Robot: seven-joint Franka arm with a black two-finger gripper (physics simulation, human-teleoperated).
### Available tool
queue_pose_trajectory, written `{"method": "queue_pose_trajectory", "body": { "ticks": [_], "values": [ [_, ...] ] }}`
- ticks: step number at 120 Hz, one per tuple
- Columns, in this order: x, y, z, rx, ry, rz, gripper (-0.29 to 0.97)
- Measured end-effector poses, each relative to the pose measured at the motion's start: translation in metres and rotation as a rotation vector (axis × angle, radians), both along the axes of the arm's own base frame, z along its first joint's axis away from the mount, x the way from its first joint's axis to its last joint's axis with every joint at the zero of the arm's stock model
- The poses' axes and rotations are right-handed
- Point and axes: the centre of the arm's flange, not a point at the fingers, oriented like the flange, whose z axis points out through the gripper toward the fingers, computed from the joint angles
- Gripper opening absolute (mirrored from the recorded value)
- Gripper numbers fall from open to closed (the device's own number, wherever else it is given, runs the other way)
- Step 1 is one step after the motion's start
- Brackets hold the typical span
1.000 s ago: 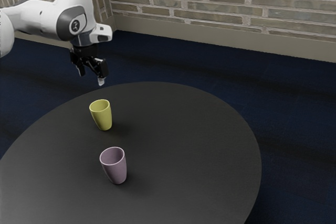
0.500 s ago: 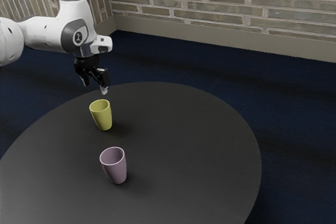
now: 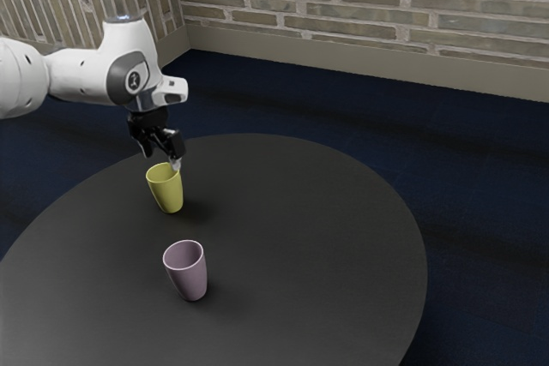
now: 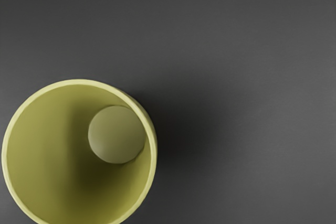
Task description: Place the left cup onto the right cup
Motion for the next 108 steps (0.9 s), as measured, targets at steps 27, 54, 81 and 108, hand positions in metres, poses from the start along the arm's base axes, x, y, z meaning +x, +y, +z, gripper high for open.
{"method": "queue_pose_trajectory", "body": {
  "ticks": [27, 54, 81, 108],
  "values": [
    [0.002, 0.001, -0.009, 0.001, -0.003, -0.008, 0.68],
    [0.004, 0.002, -0.018, 0.004, -0.001, -0.018, 0.68],
    [0.005, 0.010, -0.025, 0.014, 0.000, -0.021, 0.68],
    [0.006, 0.015, -0.035, 0.018, 0.006, -0.024, 0.68]
  ]
}}
